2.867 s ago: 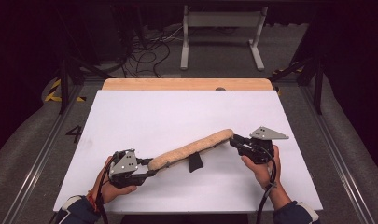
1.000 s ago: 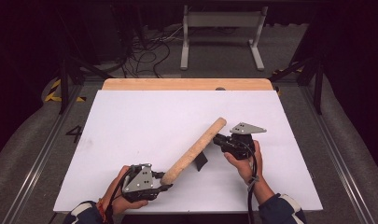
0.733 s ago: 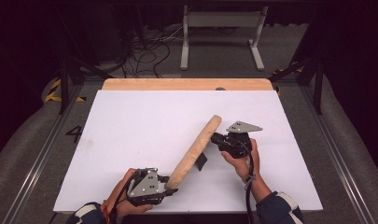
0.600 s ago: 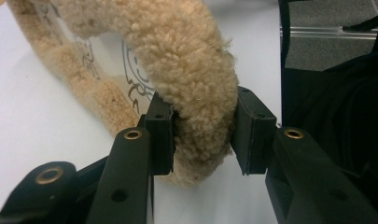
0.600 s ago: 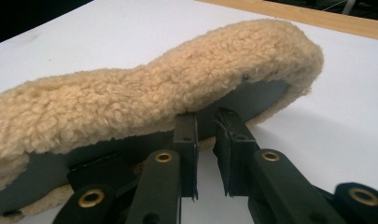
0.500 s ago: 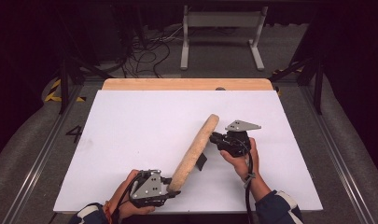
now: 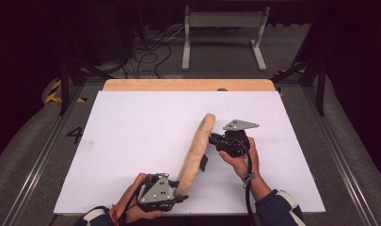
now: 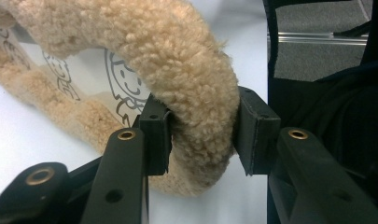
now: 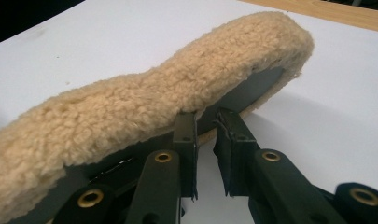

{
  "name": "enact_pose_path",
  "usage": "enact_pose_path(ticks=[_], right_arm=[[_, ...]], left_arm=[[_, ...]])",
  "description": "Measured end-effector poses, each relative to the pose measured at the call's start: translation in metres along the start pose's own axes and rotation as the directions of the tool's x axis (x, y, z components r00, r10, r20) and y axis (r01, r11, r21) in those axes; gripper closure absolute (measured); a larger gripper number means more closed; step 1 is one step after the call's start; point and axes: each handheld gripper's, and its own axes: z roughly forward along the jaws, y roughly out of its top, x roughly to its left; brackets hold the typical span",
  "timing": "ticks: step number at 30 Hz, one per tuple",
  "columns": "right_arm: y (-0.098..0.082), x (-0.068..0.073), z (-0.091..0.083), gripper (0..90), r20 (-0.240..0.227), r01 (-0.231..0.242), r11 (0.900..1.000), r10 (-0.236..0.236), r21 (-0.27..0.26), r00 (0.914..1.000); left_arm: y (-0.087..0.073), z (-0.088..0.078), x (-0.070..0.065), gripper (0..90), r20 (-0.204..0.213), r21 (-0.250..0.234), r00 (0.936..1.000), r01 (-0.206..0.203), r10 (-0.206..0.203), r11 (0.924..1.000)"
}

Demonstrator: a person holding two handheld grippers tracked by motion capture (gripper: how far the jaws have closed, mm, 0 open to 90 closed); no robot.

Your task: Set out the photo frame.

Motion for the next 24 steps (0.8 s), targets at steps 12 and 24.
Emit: enact_pose_path(ticks=[12,24], right_arm=[[0.004,0.005,0.0,77.1,-0.007,-0.025,0.999,0.025,0.038,0.9997],[0.002,0.004,-0.019,55.6,-0.06,-0.149,0.988,0.147,-0.035,0.9873]], left_arm=[[0.004,0.008,-0.001,56.0,0.001,-0.018,0.9998,0.019,-0.019,0.9997],[0.002,0.01,-0.002,55.0,-0.001,-0.033,0.9997,0.026,-0.026,0.9991]])
